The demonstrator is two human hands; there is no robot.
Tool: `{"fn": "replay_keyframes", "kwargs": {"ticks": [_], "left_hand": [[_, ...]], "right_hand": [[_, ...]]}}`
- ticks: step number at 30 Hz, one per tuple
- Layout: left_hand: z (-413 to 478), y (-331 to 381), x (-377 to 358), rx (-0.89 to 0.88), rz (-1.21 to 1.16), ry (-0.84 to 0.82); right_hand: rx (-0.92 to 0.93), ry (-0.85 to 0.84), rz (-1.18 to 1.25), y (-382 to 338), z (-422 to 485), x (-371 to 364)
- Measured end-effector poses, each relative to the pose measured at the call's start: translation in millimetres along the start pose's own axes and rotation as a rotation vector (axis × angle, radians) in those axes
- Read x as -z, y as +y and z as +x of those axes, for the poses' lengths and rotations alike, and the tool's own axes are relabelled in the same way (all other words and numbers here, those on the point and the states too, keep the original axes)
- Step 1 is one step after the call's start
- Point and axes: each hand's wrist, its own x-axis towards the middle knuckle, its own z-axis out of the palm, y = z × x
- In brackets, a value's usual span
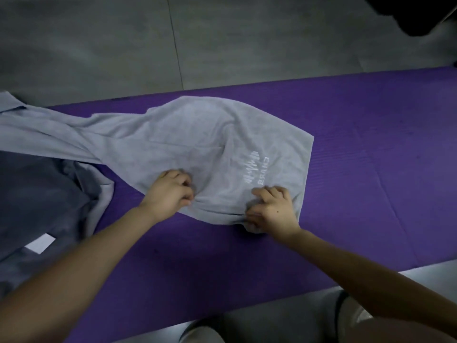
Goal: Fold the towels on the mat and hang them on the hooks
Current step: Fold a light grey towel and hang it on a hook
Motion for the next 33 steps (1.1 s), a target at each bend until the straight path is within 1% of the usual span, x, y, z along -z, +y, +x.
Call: {"fn": "replay_keyframes", "kwargs": {"ticks": [2, 4, 6, 8, 10, 12, 14, 17, 19, 21, 23, 25, 27, 30, 32, 33], "left_hand": [[2, 14, 1, 0.065, -0.047, 0.024], [9, 33, 12, 0.183, -0.098, 0.055], [24, 55, 24, 0.233, -0.092, 0.098], [47, 83, 42, 0.225, -0.117, 0.084], [76, 112, 64, 0.195, -0.144, 0.049], [111, 143, 88, 0.159, -0.168, 0.012], [150, 183, 110, 0.112, -0.254, -0.005], [211, 251, 129, 0.044, -0.455, 0.013], [244, 290, 130, 0.006, -0.621, -0.008], [265, 309, 125, 0.003, -0.683, -0.027], [272, 304, 118, 0.045, -0.66, -0.02], [263, 281, 114, 0.114, -0.586, -0.005], [240, 250, 116, 0.179, -0.488, -0.009], [192, 201, 123, 0.256, -0.264, -0.092], [157, 170, 124, 0.325, -0.187, -0.118], [141, 155, 123, 0.359, -0.156, -0.123]], "right_hand": [[-0.031, 0.057, 0.098, 11, 3, 7], [-0.079, 0.107, 0.226, 27, 0, 19], [-0.157, 0.114, 0.379, 49, -6, 41], [-0.241, 0.093, 0.509, 77, -16, 64], [-0.279, 0.098, 0.553, 107, -28, 89], [-0.317, 0.162, 0.575, 142, -40, 116], [-0.392, 0.251, 0.595, 183, -54, 144], [-0.517, 0.355, 0.568, 243, -78, 188], [-0.589, 0.355, 0.525, 277, -91, 208], [-0.645, 0.281, 0.362, 297, -100, 217], [-0.666, 0.254, 0.152, 303, -101, 216], [-0.631, 0.324, 0.113, 297, -95, 207], [-0.517, 0.388, 0.145, 276, -82, 195], [-0.284, 0.283, 0.138, 228, -55, 164], [-0.15, 0.198, 0.113, 193, -37, 136], [-0.116, 0.168, 0.099, 178, -28, 122]]}}
